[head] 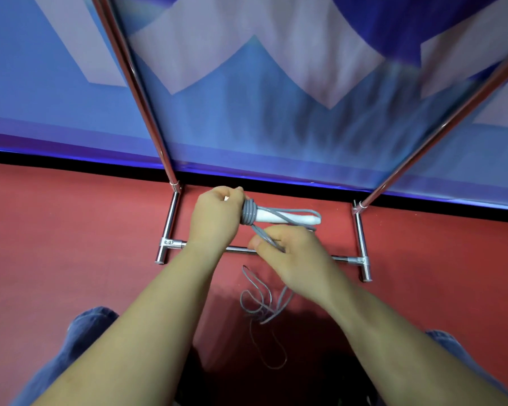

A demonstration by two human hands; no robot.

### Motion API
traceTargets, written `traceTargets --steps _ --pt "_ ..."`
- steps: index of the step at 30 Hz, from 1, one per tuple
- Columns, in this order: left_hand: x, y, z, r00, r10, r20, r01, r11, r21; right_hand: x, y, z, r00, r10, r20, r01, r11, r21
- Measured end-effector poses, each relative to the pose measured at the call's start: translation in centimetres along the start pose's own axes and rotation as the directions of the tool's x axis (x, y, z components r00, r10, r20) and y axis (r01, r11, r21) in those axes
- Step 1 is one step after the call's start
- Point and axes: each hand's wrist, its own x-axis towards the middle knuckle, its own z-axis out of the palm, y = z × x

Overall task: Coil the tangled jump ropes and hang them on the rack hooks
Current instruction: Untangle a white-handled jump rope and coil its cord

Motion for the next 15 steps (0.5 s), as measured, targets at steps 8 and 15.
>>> traceTargets --steps 8,15 --pt "-0.1 -0.6 0.3 0.953 -0.119 0.278 0.092 0.990 0.110 0.5 1.2 -3.8 0.976 -0.183 -0.115 0.146 0.951 -0.274" --pt "-0.6 0.0 -0.3 0.859 -0.154 0.488 0.087 0.984 0.157 0.6 1.8 -4.1 0.997 0.069 0.014 -0.065 0.974 -0.219"
